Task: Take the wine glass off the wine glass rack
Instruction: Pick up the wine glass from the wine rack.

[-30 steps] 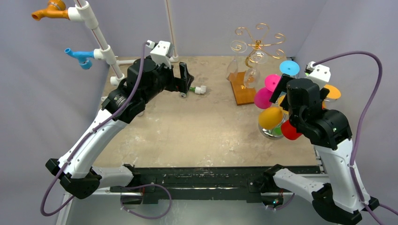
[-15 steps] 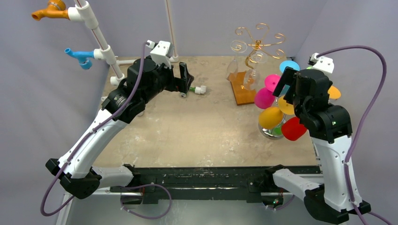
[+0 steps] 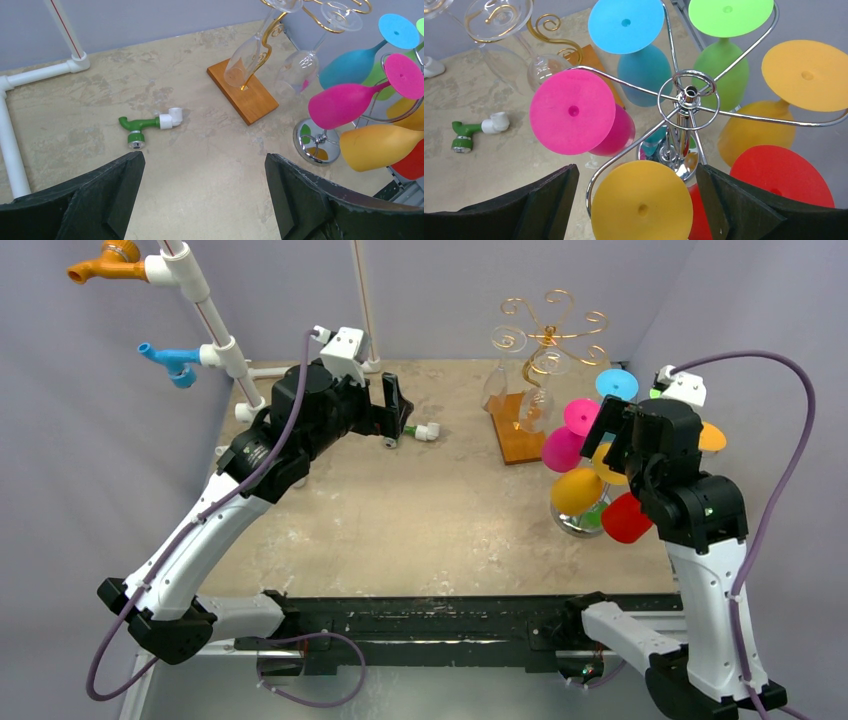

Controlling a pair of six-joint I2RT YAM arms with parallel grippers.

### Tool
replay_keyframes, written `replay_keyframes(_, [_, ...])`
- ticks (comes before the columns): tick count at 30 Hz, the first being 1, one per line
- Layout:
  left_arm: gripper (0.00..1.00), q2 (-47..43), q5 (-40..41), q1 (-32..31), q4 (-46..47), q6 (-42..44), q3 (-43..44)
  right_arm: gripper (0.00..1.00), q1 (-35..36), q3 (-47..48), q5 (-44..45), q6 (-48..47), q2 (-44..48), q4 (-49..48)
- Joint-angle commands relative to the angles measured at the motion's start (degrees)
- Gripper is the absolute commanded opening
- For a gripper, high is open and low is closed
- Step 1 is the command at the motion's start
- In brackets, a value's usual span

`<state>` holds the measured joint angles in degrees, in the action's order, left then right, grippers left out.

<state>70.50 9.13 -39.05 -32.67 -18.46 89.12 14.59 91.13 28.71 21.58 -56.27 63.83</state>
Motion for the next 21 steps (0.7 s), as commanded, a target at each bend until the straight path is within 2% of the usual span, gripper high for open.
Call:
replay_keyframes(1, [1.00,0.08,-0.60,-0.20,1.51,0.18,0.63,0.99,-0.24,-0.97,0.52,0.28,1.04,-0.12])
replay_keyframes(21, [1.00,1.13,-1.17,-0.15,1.68,-0.01,1.19,0.99,-0.26,-6.34,-1.64,3.97,3.78,-0.77])
